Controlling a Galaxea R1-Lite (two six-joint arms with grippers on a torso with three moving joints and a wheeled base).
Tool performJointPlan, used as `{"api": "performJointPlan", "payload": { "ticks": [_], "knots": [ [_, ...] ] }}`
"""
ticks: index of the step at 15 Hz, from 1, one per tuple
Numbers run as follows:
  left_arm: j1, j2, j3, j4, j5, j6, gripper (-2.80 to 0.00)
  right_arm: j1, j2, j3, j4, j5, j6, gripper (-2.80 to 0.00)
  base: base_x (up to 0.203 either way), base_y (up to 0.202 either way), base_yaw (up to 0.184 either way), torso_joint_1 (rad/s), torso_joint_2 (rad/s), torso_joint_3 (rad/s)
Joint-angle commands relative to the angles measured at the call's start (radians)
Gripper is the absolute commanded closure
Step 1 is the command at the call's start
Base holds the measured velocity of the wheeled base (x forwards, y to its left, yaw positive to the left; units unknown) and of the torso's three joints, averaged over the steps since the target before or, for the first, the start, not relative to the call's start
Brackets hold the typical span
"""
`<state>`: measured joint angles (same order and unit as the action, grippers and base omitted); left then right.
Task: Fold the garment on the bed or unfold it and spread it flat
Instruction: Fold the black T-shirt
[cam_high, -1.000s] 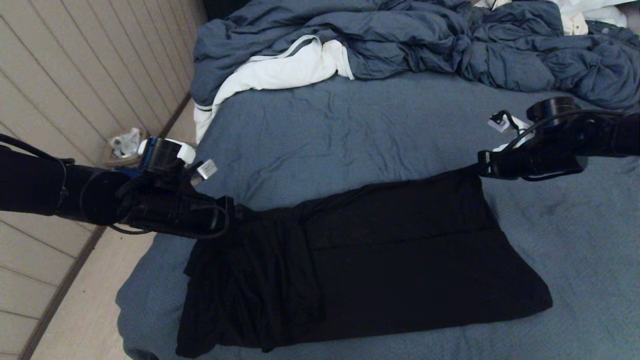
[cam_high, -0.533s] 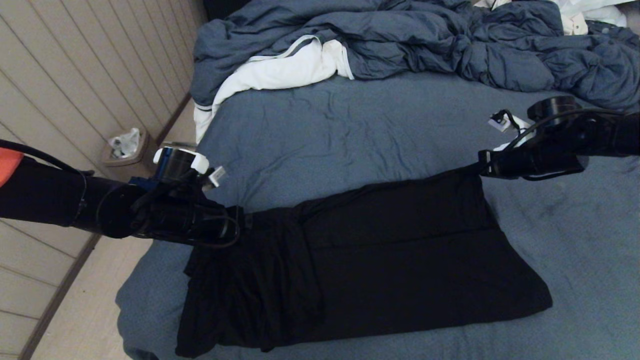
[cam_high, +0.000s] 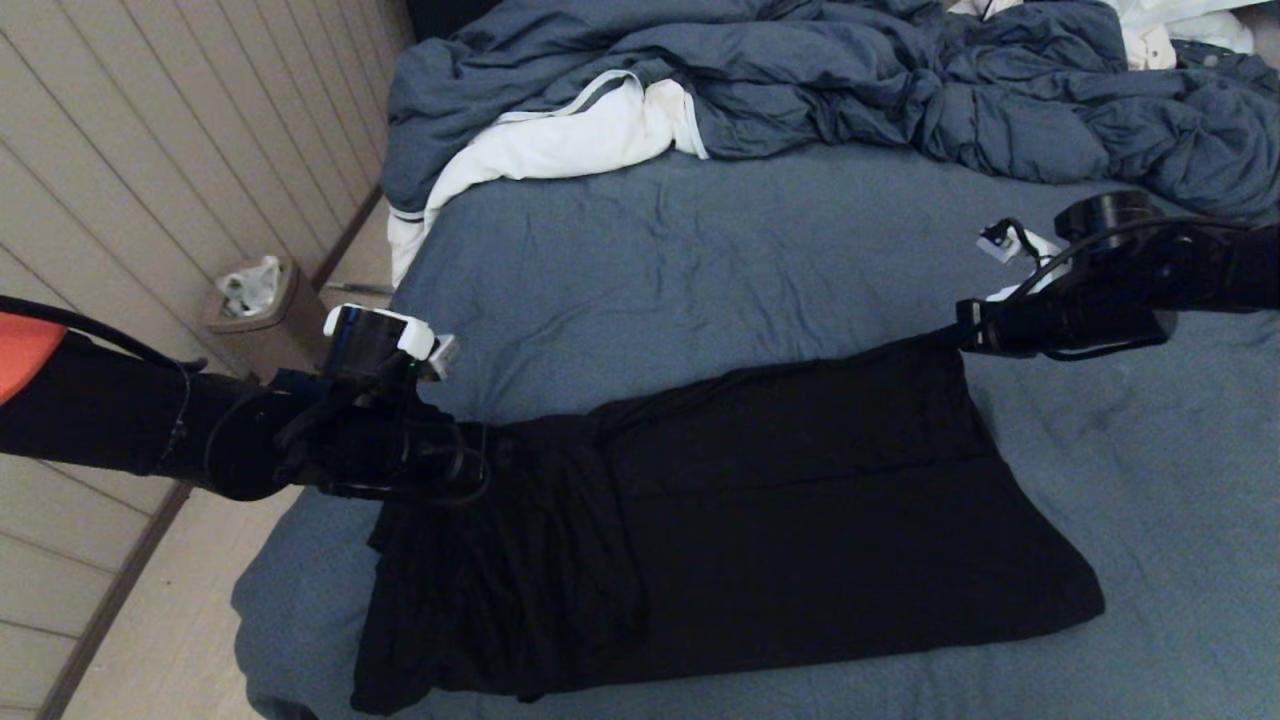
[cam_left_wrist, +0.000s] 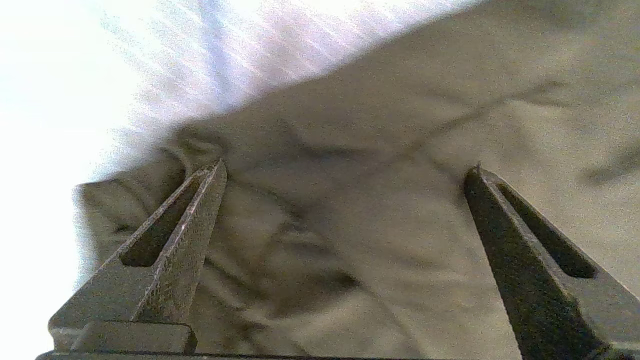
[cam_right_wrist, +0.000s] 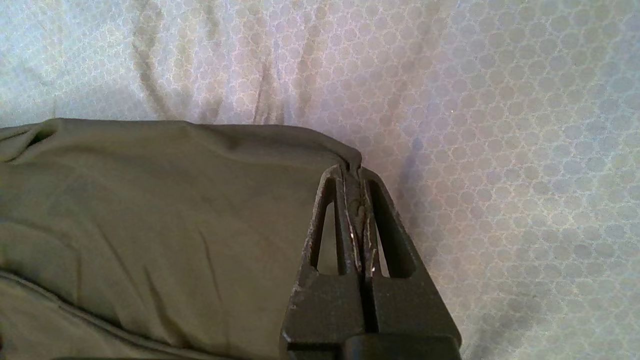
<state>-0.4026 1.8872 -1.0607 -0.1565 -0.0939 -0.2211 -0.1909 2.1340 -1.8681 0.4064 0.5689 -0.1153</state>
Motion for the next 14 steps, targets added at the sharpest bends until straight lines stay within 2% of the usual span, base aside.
{"api": "performJointPlan", "payload": {
  "ticks": [1, 5, 6, 14],
  "knots": [
    [-0.034, -0.009, 0.042, -0.059, 0.049, 0.020, -2.80, -0.001, -0.001, -0.001, 0.002, 0.008, -0.001, 0.00, 0.000, 0.000, 0.000, 0.000, 0.00, 0.000],
    [-0.053, -0.020, 0.051, -0.060, 0.060, 0.045, -2.80, -0.001, 0.000, 0.000, 0.002, 0.017, -0.003, 0.00, 0.000, 0.000, 0.000, 0.000, 0.00, 0.000],
    [-0.053, -0.020, 0.055, -0.064, 0.060, 0.043, 0.00, -0.001, 0.000, 0.000, 0.002, 0.017, -0.003, 0.00, 0.000, 0.000, 0.000, 0.000, 0.00, 0.000],
    [-0.053, -0.023, 0.042, -0.071, 0.059, 0.040, 0.00, -0.001, 0.004, -0.002, 0.002, 0.017, -0.003, 0.00, 0.000, 0.000, 0.000, 0.000, 0.00, 0.000]
  ]
}}
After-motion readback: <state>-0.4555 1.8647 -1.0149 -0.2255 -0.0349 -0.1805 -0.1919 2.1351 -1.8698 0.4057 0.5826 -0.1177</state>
